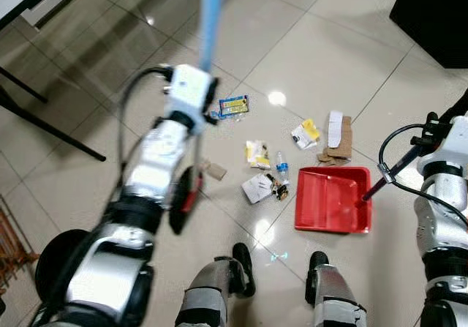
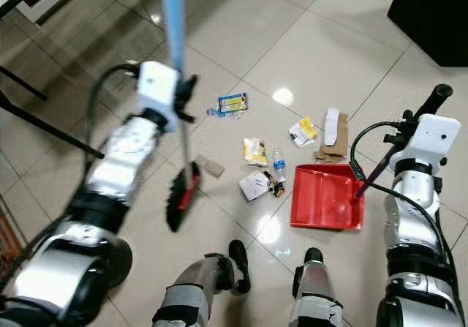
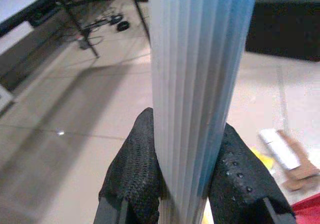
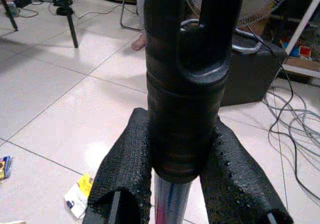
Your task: Sweep floor
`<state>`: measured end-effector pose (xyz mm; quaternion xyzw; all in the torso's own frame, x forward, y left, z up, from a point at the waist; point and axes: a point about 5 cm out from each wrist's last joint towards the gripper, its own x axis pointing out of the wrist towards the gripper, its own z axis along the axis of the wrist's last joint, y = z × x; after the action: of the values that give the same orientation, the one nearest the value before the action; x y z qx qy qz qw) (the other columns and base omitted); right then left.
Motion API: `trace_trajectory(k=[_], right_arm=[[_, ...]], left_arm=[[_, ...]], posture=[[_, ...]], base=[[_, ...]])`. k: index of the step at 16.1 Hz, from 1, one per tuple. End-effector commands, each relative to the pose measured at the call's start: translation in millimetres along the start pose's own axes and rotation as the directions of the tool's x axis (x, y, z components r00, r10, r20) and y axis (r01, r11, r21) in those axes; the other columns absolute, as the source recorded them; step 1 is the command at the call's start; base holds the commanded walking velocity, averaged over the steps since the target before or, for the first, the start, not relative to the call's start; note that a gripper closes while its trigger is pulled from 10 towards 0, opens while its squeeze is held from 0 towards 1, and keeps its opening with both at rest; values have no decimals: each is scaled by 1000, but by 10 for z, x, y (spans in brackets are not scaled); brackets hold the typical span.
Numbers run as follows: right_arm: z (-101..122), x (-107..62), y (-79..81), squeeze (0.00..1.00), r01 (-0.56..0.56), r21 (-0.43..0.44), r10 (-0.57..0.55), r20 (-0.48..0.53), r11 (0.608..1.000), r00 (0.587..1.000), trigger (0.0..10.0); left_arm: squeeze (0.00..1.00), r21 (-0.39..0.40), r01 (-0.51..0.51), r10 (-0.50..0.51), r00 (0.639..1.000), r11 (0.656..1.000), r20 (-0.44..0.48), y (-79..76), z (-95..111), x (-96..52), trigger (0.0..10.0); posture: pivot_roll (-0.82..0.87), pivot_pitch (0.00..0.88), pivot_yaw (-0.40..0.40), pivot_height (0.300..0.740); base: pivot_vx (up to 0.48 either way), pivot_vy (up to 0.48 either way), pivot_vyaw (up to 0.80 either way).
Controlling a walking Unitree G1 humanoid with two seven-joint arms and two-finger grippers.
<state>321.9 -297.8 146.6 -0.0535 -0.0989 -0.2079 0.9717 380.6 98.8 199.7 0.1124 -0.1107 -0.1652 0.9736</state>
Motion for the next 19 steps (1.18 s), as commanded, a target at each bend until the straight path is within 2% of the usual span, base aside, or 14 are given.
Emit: trace_trajectory(k=[1,3,4,5,7,8,10,15,17,19], right_arm=[[-49,-28,75,0,-4,18,4,-11,1000,1000,10000],[-60,-40,183,0,-12,46,13,-12,999,1000,10000],[-66,-50,261,0,-25,63,25,-13,998,1000,10000],[-70,-52,280,0,-27,67,28,-14,997,1000,10000],[-77,-61,364,0,-41,87,42,-14,995,999,10000],[-79,-63,397,0,-45,93,46,-15,995,999,10000],[-79,-71,491,0,-70,110,73,-17,991,997,10000],[-100,-82,595,0,-89,136,93,-23,987,995,10000],[-119,-102,642,0,-92,152,97,-28,984,995,10000],[-132,-110,659,0,-91,161,97,-33,983,995,10000]], left_arm=[[0,-37,1,-1,1000,999,-16,-49,-49,1,10000],[0,-102,33,-33,999,994,6,-248,33,66,10000],[0,-178,60,-55,998,982,34,-398,133,116,10000],[0,-198,72,-65,997,978,42,-454,163,128,10000],[0,-281,137,-118,990,950,83,-728,307,161,10000],[0,-308,166,-143,985,937,98,-786,332,165,10000],[0,-325,228,-190,971,918,145,-1097,514,175,10000],[0,-372,263,-193,957,890,215,-1214,793,174,10000],[0,-437,286,-200,952,853,233,-1266,905,170,10000],[0,-461,317,-227,944,829,241,-1338,947,150,10000]], posture=[[-22,385,244,740],[-21,389,248,740],[-16,389,251,740],[-16,389,251,740],[-8,389,256,740],[-4,391,259,740],[-5,386,258,740],[9,365,257,740],[21,362,261,740],[21,364,260,740]], base=[[0,0,0],[0,0,0],[0,0,0],[0,0,0],[0,0,0],[0,0,0],[0,0,0],[0,0,0],[0,0,0],[0,0,0]])
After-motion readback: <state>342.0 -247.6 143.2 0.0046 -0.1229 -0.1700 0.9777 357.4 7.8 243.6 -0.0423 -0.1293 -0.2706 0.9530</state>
